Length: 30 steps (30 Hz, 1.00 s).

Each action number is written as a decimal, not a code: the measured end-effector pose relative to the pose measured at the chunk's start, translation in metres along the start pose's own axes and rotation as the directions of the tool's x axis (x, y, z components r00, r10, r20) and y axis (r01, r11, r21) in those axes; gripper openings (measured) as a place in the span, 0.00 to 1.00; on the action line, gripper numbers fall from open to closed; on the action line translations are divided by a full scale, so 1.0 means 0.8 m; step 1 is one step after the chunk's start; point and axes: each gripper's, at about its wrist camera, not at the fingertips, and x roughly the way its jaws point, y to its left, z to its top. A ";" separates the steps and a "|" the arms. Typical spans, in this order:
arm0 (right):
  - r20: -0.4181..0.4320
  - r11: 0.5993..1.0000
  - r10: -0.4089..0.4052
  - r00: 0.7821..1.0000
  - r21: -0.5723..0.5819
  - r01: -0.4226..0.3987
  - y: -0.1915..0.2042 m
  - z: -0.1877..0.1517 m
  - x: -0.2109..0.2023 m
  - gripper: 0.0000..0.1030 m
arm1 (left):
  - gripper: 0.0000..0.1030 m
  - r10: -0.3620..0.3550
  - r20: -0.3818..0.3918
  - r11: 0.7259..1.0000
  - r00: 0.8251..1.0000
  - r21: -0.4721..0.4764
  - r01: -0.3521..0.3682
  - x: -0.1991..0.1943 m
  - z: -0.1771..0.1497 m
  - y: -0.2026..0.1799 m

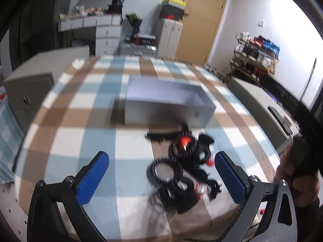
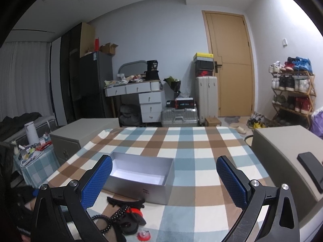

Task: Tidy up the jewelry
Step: 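Lower the left tool onto the pile and grasp a black claw clip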

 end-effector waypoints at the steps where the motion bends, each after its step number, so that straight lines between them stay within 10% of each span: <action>1: -0.008 1.000 0.003 1.000 -0.001 -0.003 0.000 -0.002 0.002 1.00 | 0.99 -0.009 -0.029 1.000 1.000 -0.001 0.009 0.005 -0.005 0.001; 11: -0.077 0.999 0.032 0.997 0.008 -0.032 0.000 -0.015 0.016 1.00 | 0.96 -0.123 -0.139 0.992 0.983 -0.042 0.118 0.026 -0.023 0.002; 22: -0.147 0.998 0.070 0.987 0.018 -0.068 0.001 -0.029 0.028 1.00 | 0.43 -0.174 -0.199 0.984 0.965 -0.010 0.175 0.032 -0.030 0.000; 30: -0.189 0.997 0.076 0.979 0.045 -0.069 -0.003 -0.034 0.036 1.00 | 0.41 -0.143 -0.181 0.987 0.973 0.046 0.153 0.027 -0.029 -0.001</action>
